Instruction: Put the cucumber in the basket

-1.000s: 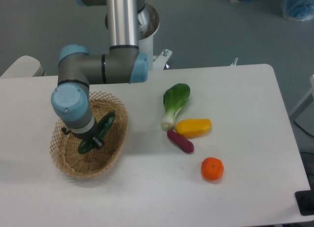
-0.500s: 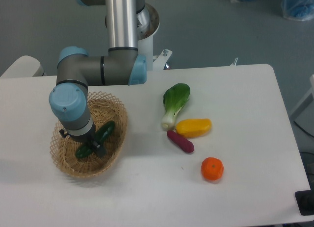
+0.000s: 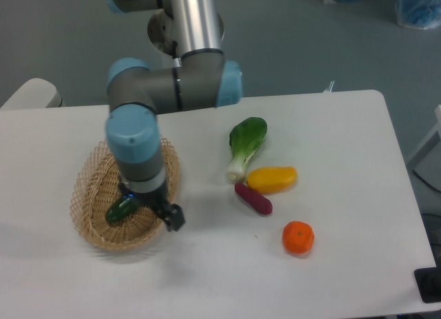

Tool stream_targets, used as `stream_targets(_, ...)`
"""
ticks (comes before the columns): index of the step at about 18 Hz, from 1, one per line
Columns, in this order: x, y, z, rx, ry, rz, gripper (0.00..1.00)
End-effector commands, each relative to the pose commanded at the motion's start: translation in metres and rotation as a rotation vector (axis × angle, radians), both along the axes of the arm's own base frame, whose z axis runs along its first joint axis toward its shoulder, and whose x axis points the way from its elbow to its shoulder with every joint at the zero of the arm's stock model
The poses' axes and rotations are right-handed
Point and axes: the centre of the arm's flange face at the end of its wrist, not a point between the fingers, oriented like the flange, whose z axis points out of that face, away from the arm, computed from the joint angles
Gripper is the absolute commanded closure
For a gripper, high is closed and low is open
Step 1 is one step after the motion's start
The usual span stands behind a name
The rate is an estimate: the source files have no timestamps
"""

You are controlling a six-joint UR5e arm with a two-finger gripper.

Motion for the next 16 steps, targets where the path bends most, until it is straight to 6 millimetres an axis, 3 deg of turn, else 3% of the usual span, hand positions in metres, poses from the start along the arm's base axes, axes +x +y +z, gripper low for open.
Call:
stream_targets(6,-0.101,-0.031,0.009,-0.008,0.026,-0.046,0.0)
stream_targets(9,-0.144,-0.037,0.014,-0.023,0.029,-0.099,0.0)
stream_targets(16,-0.196,-0.046,0.013,-0.028,0.052,-0.171,0.0)
